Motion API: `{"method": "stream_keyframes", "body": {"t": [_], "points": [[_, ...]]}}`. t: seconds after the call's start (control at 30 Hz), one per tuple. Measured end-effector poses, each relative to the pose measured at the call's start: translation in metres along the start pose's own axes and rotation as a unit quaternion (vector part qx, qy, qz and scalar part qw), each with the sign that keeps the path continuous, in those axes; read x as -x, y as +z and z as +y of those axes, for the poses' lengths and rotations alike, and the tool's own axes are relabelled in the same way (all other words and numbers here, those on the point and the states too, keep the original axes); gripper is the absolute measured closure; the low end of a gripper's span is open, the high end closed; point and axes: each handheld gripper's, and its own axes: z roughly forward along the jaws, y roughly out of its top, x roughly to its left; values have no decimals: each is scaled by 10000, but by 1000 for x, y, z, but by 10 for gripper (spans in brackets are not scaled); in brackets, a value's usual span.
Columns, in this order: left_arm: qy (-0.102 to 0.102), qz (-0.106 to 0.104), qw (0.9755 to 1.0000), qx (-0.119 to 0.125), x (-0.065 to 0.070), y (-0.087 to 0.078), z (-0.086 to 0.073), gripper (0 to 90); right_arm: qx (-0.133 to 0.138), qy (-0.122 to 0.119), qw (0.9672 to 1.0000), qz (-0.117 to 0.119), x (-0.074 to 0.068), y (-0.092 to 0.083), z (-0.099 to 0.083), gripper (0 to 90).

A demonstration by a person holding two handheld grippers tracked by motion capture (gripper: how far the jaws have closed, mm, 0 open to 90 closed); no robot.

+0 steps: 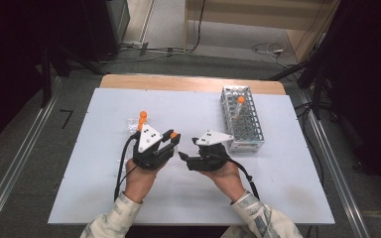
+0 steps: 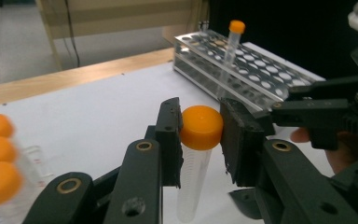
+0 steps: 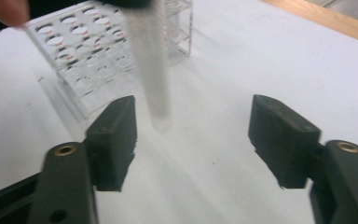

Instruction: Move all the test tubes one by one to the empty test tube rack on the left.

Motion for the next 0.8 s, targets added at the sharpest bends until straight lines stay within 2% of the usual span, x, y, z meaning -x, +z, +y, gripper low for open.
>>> {"method": "stream_keyframes", "body": {"t": [0.27, 0.57, 0.8], "points": [[-220, 168, 9995, 143, -20, -16, 9, 701, -10, 103, 9999, -116, 4, -1, 0, 231], [-351, 438, 9981, 246, -41, -34, 16, 700, -45, 138, 9998, -164, 8, 0, -1, 226], [-219, 747, 9967, 208, -48, -40, 16, 700, -55, 136, 9998, -167, 7, 0, -1, 226]]}}
